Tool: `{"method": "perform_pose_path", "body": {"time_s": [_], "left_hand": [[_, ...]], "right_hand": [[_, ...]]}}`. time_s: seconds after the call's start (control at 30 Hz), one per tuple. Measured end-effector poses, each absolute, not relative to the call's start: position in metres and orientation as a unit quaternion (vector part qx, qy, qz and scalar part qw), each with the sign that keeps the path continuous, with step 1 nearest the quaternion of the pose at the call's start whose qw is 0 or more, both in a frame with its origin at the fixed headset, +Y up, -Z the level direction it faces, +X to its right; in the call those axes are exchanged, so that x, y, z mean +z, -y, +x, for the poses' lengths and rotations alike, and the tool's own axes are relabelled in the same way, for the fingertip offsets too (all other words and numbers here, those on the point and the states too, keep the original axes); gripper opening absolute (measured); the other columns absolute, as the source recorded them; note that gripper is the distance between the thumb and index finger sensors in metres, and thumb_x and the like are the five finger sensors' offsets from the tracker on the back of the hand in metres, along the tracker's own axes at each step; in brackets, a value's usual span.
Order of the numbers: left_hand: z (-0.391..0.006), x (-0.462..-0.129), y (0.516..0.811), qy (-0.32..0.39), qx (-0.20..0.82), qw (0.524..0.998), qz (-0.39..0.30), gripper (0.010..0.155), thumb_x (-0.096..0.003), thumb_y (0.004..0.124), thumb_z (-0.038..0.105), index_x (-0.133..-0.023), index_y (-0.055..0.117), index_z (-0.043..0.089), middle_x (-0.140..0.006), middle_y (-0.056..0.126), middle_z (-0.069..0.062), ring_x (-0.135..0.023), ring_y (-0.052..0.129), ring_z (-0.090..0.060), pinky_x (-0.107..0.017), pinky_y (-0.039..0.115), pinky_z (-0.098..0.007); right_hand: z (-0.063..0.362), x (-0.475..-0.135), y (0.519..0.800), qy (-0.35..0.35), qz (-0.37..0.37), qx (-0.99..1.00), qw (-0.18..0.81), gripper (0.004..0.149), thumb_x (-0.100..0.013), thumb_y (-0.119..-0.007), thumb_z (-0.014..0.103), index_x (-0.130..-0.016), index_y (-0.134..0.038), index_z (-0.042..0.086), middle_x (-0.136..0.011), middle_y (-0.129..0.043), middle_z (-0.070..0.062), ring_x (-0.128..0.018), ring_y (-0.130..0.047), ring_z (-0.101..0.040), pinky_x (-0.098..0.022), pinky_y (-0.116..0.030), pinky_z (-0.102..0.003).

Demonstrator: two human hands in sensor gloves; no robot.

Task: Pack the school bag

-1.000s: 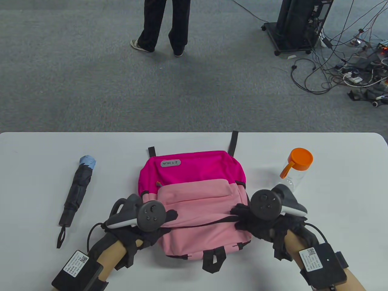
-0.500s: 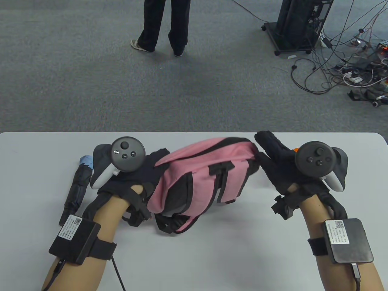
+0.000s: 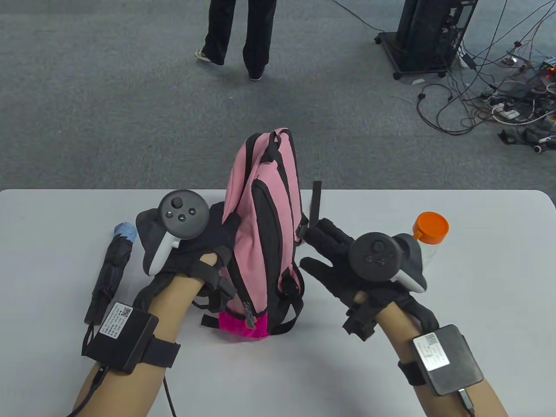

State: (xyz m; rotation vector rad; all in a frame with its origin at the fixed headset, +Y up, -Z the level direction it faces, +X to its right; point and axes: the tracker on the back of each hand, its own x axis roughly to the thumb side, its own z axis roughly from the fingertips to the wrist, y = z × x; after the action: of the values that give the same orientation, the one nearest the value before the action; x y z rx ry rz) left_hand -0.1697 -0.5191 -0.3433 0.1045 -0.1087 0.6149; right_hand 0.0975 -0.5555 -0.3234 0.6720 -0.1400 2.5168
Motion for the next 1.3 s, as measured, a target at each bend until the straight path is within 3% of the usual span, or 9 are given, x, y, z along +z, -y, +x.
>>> {"method": "perform_pose_path", "body": {"time_s": [0.13,0.3,0.57,0.67,0.73,0.8,0.97,1.17,1.3], "left_hand": [[-0.163,-0.336,0.523,0.106,0.287,0.949,0.077,0.06,-0.054,0.074,0.037,-0.105,0.077,0.006,-0.093,0.102,-0.019,-0.074,0.109,-0.042,-0.052,0.093,-0.052],[-0.167,-0.336,0.531,0.132,0.304,0.938,0.102,0.065,-0.0533,0.074,0.042,-0.106,0.073,0.004,-0.088,0.103,-0.023,-0.064,0.114,-0.037,-0.046,0.097,-0.047],[-0.177,-0.331,0.552,0.209,0.372,0.901,0.083,0.085,-0.0496,0.066,0.063,-0.112,0.064,0.004,-0.101,0.091,-0.029,-0.074,0.107,-0.043,-0.052,0.094,-0.05],[-0.191,-0.327,0.563,0.204,0.4,0.892,0.054,0.091,-0.0449,0.08,0.062,-0.113,0.062,0.006,-0.107,0.087,-0.025,-0.081,0.101,-0.047,-0.056,0.089,-0.056],[-0.194,-0.325,0.565,0.203,0.32,0.924,0.061,0.099,-0.0392,0.088,0.064,-0.115,0.057,0.008,-0.106,0.09,-0.017,-0.083,0.101,-0.043,-0.059,0.088,-0.055],[-0.192,-0.324,0.565,0.176,0.241,0.951,0.083,0.094,-0.0377,0.092,0.059,-0.113,0.062,0.011,-0.098,0.097,-0.01,-0.079,0.104,-0.037,-0.059,0.09,-0.053],[-0.183,-0.328,0.566,0.134,0.203,0.96,0.14,0.047,-0.0456,0.089,0.039,-0.088,0.086,0.02,-0.074,0.107,-0.002,-0.06,0.109,-0.028,-0.051,0.093,-0.049],[-0.183,-0.33,0.567,0.096,0.187,0.964,0.162,0.05,-0.038,0.091,0.052,-0.078,0.089,0.022,-0.059,0.108,0.001,-0.049,0.11,-0.023,-0.045,0.096,-0.046],[-0.191,-0.328,0.567,0.121,0.209,0.964,0.11,0.058,-0.0396,0.092,0.05,-0.089,0.084,0.021,-0.072,0.105,-0.001,-0.061,0.107,-0.028,-0.052,0.092,-0.05]], "right_hand": [[0.065,-0.333,0.564,0.057,0.234,0.928,0.283,0.09,-0.048,-0.078,0.059,-0.106,-0.062,-0.007,-0.112,-0.047,-0.045,-0.093,-0.064,-0.072,-0.057,-0.069,-0.08],[0.047,-0.335,0.566,0.084,0.208,0.938,0.263,0.098,-0.046,-0.078,0.068,-0.104,-0.061,-0.01,-0.111,-0.049,-0.046,-0.092,-0.068,-0.072,-0.054,-0.073,-0.081],[0.046,-0.335,0.569,0.124,0.184,0.94,0.26,0.058,-0.055,-0.075,0.04,-0.081,-0.084,-0.011,-0.088,-0.089,-0.039,-0.068,-0.099,-0.059,-0.048,-0.082,-0.075],[0.054,-0.333,0.571,0.114,0.177,0.942,0.262,0.055,-0.055,-0.075,0.038,-0.08,-0.086,-0.01,-0.088,-0.089,-0.038,-0.069,-0.098,-0.059,-0.049,-0.081,-0.075],[0.055,-0.333,0.572,0.122,0.181,0.942,0.254,0.054,-0.054,-0.074,0.037,-0.078,-0.087,-0.009,-0.087,-0.091,-0.037,-0.067,-0.099,-0.058,-0.049,-0.081,-0.075],[0.052,-0.332,0.572,0.124,0.185,0.942,0.25,0.053,-0.054,-0.075,0.037,-0.077,-0.087,-0.009,-0.086,-0.091,-0.037,-0.067,-0.1,-0.057,-0.049,-0.082,-0.074],[0.054,-0.334,0.573,0.12,0.182,0.947,0.235,0.052,-0.054,-0.075,0.038,-0.077,-0.087,-0.007,-0.087,-0.092,-0.035,-0.067,-0.1,-0.056,-0.05,-0.082,-0.074],[0.067,-0.336,0.575,0.14,0.167,0.957,0.192,0.052,-0.053,-0.074,0.04,-0.074,-0.089,-0.004,-0.085,-0.094,-0.031,-0.066,-0.103,-0.053,-0.05,-0.083,-0.073],[0.074,-0.339,0.578,0.127,0.151,0.957,0.213,0.052,-0.053,-0.074,0.04,-0.075,-0.088,-0.005,-0.086,-0.093,-0.033,-0.066,-0.102,-0.055,-0.05,-0.081,-0.074]]}}
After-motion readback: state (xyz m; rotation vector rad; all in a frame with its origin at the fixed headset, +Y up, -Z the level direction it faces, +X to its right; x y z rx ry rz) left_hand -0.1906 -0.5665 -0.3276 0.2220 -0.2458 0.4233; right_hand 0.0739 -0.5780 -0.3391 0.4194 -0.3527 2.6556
